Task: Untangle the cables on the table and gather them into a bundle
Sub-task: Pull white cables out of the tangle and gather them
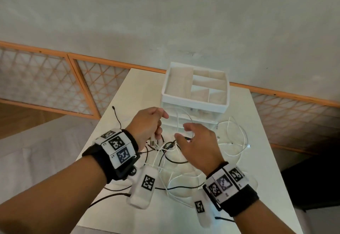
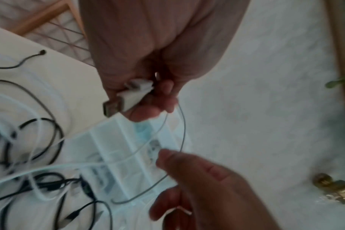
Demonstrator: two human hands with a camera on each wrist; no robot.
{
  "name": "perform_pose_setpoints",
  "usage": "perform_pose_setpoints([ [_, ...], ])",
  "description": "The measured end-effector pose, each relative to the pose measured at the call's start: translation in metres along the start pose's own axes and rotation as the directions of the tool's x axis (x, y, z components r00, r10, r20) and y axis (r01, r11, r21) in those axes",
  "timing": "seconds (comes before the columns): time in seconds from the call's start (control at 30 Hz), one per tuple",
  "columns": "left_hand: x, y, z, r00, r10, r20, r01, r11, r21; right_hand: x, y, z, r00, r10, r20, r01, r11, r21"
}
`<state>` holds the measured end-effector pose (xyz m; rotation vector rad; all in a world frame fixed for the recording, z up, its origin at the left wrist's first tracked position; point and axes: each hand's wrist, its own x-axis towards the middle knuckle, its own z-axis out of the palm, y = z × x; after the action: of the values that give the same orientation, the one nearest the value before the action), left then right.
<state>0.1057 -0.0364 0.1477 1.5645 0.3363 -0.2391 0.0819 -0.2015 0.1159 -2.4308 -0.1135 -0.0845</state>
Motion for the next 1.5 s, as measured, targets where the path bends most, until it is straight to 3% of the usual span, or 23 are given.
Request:
perform_pose_setpoints([
  [0.1,-0.016,0.031,0.004,0.985,0.051,0.167,-0.057,0.998,0.03,0.013,0.001,-0.02,0.993,0.085,0.082,-0.085,0.996,-0.008],
  [0.17,-0.028,0.051,0.011,0.944,0.107,0.311,-0.121,0.992,0.025,0.016,-0.003,-0.017,0.993,0.111,0.044,-0.115,0.988,0.099],
  [0.23,-0.036,0.07,0.017,0.905,0.216,0.365,-0.229,0.973,-0.006,0.014,-0.002,-0.006,0.991,0.126,0.043,-0.132,0.963,0.236],
  [0.33,-0.032,0.098,0.011,0.908,0.381,0.175,-0.356,0.921,-0.161,0.0,0.019,0.016,0.955,0.075,0.287,-0.136,0.97,0.2],
  [0.43,-0.024,0.112,-0.012,0.912,0.409,-0.038,-0.402,0.869,-0.289,-0.011,0.066,0.021,0.866,0.211,0.454,-0.172,0.977,-0.126],
  [0.53,-0.013,0.101,-0.031,0.914,0.383,-0.132,-0.405,0.88,-0.25,-0.004,0.098,-0.004,0.841,0.41,0.352,-0.301,0.896,-0.326],
  [0.6,-0.006,0.082,-0.031,0.93,0.327,-0.165,-0.349,0.928,-0.127,0.011,0.095,-0.037,0.872,0.427,0.239,-0.383,0.9,-0.21],
  [0.67,0.0,0.055,-0.024,0.952,0.258,-0.166,-0.257,0.966,0.031,0.026,0.08,-0.072,0.914,0.402,0.051,-0.404,0.914,0.039],
  [0.8,0.013,-0.001,-0.005,0.985,0.158,-0.073,-0.135,0.957,0.257,0.05,0.043,-0.132,0.921,0.29,-0.259,-0.217,0.936,0.278],
  [0.97,0.033,-0.047,0.0,0.999,0.041,-0.034,-0.026,0.93,0.365,0.062,0.015,-0.18,0.865,0.248,-0.436,-0.022,0.887,0.461],
  [1.1,0.043,-0.063,0.005,0.981,-0.03,-0.194,0.096,0.935,0.341,0.067,0.01,-0.177,0.805,0.124,-0.58,0.139,0.912,0.386],
  [1.2,0.054,-0.062,0.001,0.948,-0.099,-0.303,0.183,0.947,0.263,0.07,0.02,-0.167,0.785,0.08,-0.614,0.151,0.937,0.315],
  [1.3,0.058,-0.058,-0.003,0.934,-0.199,-0.298,0.195,0.98,-0.044,0.08,0.049,-0.157,0.819,0.146,-0.554,0.063,0.938,0.34],
  [1.4,0.054,-0.049,0.0,0.952,-0.129,-0.278,0.131,0.991,-0.013,0.089,0.075,-0.148,0.888,0.169,-0.428,-0.018,0.942,0.335],
  [1.5,0.048,-0.033,0.007,0.978,-0.12,-0.17,0.122,0.992,0.002,0.094,0.085,-0.143,0.921,0.094,-0.378,0.009,0.965,0.264],
])
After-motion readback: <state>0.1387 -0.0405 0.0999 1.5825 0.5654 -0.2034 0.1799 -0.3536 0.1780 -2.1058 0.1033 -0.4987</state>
